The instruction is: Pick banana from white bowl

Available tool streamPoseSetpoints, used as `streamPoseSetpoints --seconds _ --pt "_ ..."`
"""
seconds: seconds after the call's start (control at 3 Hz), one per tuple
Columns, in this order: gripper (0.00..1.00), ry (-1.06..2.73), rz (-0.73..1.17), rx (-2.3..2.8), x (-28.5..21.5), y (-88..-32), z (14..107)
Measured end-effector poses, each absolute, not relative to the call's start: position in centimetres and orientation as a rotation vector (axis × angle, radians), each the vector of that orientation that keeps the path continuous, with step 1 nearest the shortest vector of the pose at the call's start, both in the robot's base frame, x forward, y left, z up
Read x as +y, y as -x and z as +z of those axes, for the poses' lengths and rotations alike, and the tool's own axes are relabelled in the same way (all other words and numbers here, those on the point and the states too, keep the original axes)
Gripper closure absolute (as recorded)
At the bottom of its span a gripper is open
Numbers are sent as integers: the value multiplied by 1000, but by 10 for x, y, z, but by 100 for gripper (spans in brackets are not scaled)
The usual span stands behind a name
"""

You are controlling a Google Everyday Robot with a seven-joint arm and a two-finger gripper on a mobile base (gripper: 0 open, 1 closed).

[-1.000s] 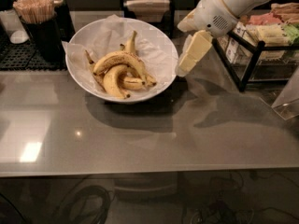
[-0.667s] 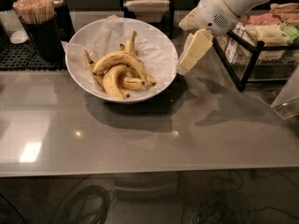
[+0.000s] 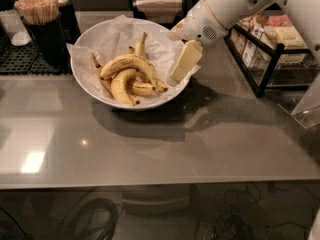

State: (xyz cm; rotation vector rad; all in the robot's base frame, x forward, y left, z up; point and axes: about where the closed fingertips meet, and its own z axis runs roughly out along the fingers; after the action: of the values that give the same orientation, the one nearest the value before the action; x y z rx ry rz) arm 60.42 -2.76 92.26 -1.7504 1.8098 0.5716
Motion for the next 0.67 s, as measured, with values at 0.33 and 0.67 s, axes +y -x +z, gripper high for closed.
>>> streamPoseSetpoints --seconds 0.33,0.67 --pt "0 1839 630 1767 7 -608 907" --pt "10 1845 634 1764 11 -607 906"
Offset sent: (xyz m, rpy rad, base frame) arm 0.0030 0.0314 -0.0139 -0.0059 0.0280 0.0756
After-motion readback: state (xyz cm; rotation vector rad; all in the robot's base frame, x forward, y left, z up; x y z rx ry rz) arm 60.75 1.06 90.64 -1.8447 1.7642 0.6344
